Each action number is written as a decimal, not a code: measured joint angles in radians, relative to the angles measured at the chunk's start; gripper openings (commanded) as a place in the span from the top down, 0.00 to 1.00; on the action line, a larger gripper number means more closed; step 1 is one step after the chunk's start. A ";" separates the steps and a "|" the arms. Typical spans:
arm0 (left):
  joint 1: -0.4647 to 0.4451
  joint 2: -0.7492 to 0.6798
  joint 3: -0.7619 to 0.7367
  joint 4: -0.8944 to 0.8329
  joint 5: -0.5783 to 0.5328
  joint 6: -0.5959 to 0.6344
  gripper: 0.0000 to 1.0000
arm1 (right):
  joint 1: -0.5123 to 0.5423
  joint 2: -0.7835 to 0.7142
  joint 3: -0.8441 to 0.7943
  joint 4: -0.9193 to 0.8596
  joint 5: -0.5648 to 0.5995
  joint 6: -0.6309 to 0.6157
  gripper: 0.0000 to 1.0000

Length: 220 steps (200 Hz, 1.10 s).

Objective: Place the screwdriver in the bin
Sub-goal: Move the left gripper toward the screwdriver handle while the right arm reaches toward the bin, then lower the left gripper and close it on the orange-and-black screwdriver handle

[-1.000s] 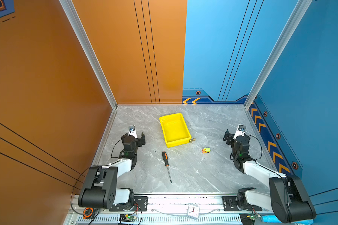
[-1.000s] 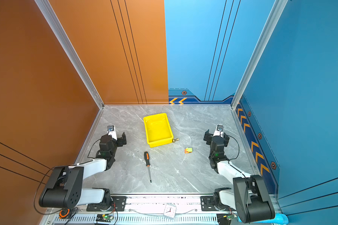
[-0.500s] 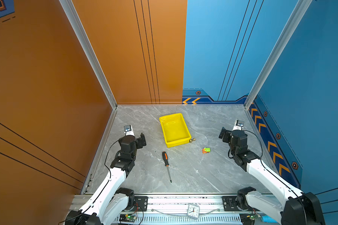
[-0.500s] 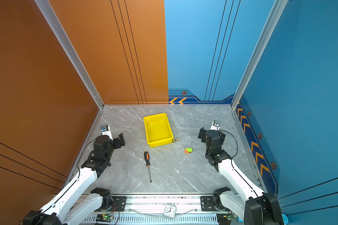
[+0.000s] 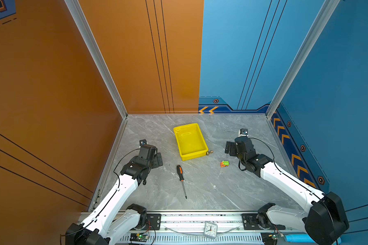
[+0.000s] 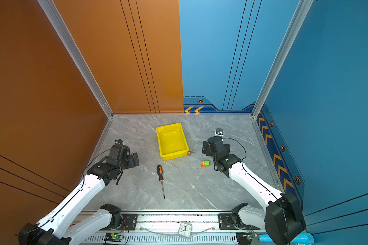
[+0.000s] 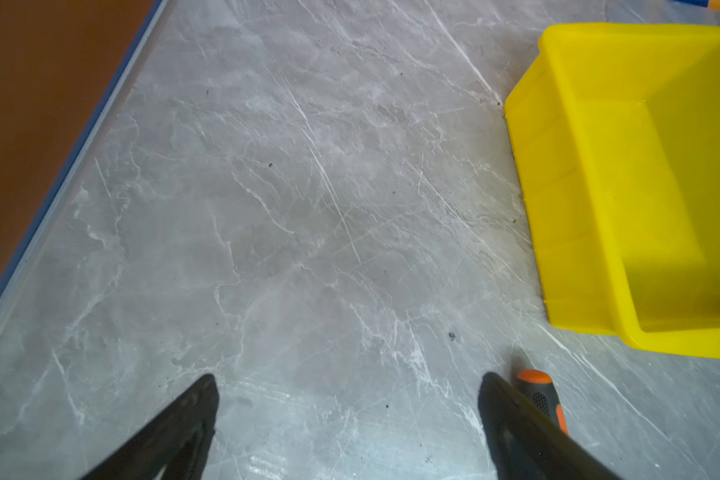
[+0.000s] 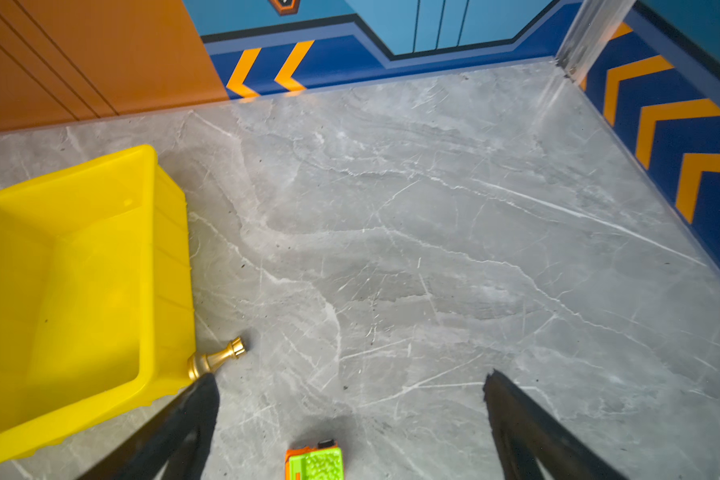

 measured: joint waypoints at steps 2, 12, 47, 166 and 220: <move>-0.002 0.005 0.003 -0.004 0.003 -0.004 0.02 | 0.004 0.002 0.000 0.000 -0.005 0.000 0.00; -0.019 0.032 0.016 -0.018 0.022 -0.022 0.02 | 0.026 0.010 0.000 0.000 -0.026 -0.004 0.00; -0.105 0.134 0.052 -0.048 0.085 -0.102 0.00 | 0.087 0.031 0.011 0.010 -0.105 -0.057 0.00; -0.350 0.435 0.121 0.028 0.153 -0.270 0.26 | 0.120 0.061 0.020 0.063 -0.204 -0.117 0.00; -0.413 0.552 0.159 0.065 0.148 -0.304 0.29 | 0.119 0.060 0.019 0.063 -0.203 -0.117 0.00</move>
